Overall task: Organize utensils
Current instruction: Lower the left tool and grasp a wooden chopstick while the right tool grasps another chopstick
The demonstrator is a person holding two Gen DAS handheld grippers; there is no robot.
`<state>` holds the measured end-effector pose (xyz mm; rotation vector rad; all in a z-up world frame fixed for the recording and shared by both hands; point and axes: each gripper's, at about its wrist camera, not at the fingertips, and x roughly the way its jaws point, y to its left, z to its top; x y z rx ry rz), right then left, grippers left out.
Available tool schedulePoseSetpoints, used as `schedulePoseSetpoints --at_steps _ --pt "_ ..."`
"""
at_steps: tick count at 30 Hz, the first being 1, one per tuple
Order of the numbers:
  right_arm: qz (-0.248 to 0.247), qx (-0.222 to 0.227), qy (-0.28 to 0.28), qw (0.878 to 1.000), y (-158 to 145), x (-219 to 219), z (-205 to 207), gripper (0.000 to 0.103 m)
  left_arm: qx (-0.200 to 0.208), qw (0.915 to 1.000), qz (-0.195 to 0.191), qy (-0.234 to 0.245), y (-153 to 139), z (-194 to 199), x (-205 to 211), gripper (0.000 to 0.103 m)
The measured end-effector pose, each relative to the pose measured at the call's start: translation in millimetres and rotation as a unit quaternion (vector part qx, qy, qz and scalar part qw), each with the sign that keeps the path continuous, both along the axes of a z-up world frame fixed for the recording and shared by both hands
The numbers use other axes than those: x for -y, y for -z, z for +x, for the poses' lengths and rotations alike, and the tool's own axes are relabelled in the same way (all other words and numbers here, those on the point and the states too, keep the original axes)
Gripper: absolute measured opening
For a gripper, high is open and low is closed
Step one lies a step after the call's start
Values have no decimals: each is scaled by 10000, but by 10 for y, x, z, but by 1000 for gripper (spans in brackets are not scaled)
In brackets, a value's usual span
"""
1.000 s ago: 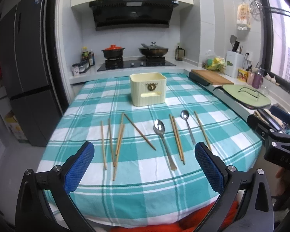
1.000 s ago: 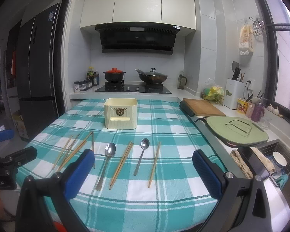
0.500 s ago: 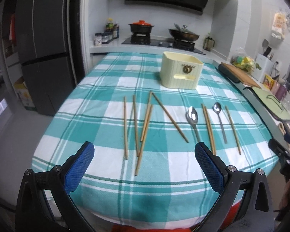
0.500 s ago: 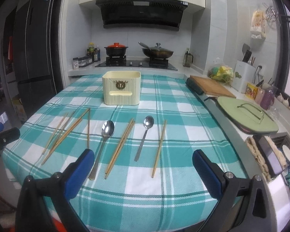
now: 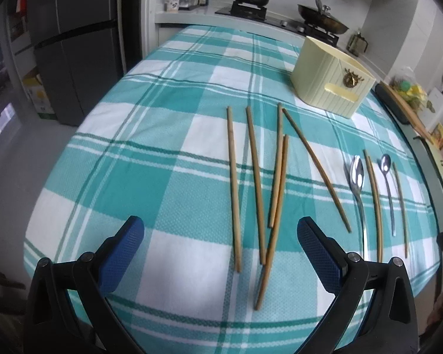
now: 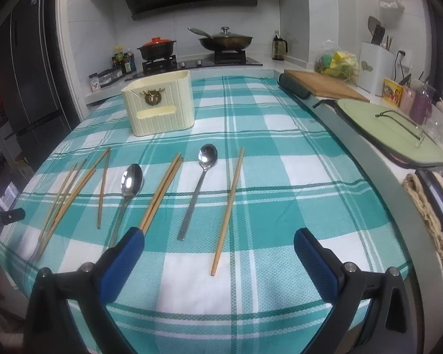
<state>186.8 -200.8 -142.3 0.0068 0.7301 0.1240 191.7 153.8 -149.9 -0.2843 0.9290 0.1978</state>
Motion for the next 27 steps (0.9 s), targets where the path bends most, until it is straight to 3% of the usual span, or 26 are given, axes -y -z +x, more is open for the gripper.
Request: schedulePoseSetpoints --at_steps 4,7,8,11,17,23,27 --pt "166 -380 163 9990 158 92 341 102 -120 9999 63 74 35 255 -61 103" --pt "-98 -437 113 9989 249 41 556 86 -294 9990 291 168 87 444 -93 103" --pt "-195 -492 100 9985 288 29 630 76 -364 9984 369 216 113 512 -100 102" --pt "-72 -794 88 9968 393 53 871 68 -639 9955 651 276 213 721 -119 102" --pt "160 -1201 114 9926 549 77 1169 68 -842 9945 590 198 381 1042 -241 102" --pt "-365 -1310 -109 9906 671 -36 1241 68 -1127 9884 978 290 565 1242 -224 98" --pt "-566 -1160 -179 9915 692 -74 1311 68 -1026 9898 926 347 566 1278 -241 96"
